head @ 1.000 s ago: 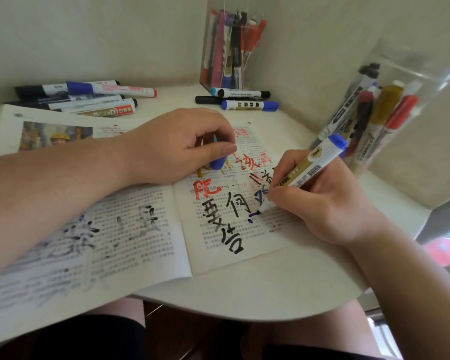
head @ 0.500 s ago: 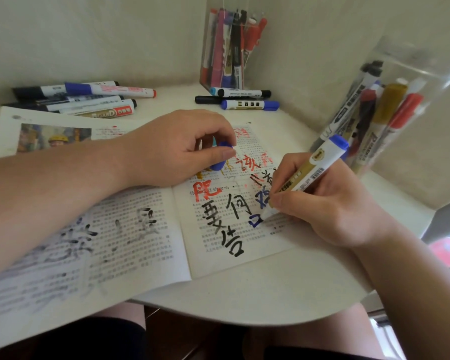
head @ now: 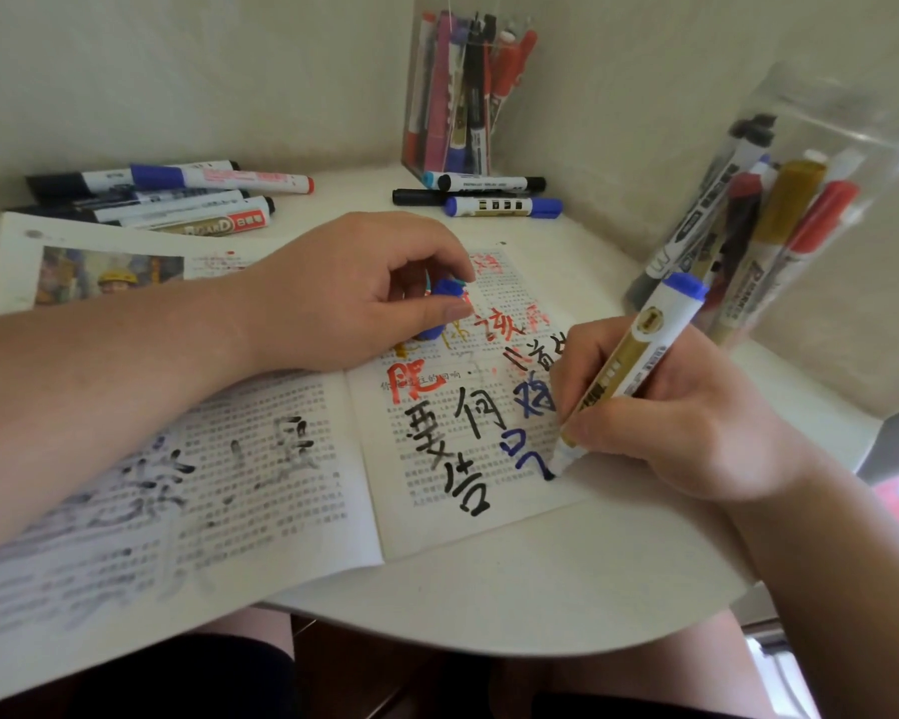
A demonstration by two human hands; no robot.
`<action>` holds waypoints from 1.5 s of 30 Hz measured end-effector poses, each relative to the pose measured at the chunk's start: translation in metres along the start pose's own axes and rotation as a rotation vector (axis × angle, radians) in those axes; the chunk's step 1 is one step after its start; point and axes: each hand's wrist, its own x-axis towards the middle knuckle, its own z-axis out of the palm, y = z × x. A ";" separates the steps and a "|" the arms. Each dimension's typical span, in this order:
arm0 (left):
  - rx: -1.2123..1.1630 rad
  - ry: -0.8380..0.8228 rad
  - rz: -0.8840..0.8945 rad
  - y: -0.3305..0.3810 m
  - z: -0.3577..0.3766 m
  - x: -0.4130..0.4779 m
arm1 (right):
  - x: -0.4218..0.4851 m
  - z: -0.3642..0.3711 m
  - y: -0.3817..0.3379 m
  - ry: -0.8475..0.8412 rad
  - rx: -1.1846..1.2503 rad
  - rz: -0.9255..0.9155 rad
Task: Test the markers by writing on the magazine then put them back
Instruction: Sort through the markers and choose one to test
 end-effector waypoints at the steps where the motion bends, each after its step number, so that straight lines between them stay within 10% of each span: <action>1: -0.006 0.004 -0.006 0.000 0.000 0.000 | 0.000 0.000 -0.001 -0.025 0.014 0.013; 7: -0.005 -0.012 -0.013 0.001 -0.001 0.000 | 0.002 0.002 0.003 0.072 -0.014 -0.009; 12: 0.014 -0.026 -0.040 0.002 -0.001 0.000 | -0.004 -0.002 -0.003 -0.159 0.031 0.010; 18: -0.052 -0.029 -0.076 0.004 -0.002 -0.001 | 0.003 -0.009 0.007 0.173 0.135 0.018; 36: -0.060 -0.059 -0.104 0.005 -0.002 -0.001 | 0.001 -0.004 0.003 0.202 -0.087 0.008; 45: -0.100 -0.057 -0.155 0.009 -0.003 -0.001 | 0.001 -0.014 0.005 -0.062 -0.018 0.046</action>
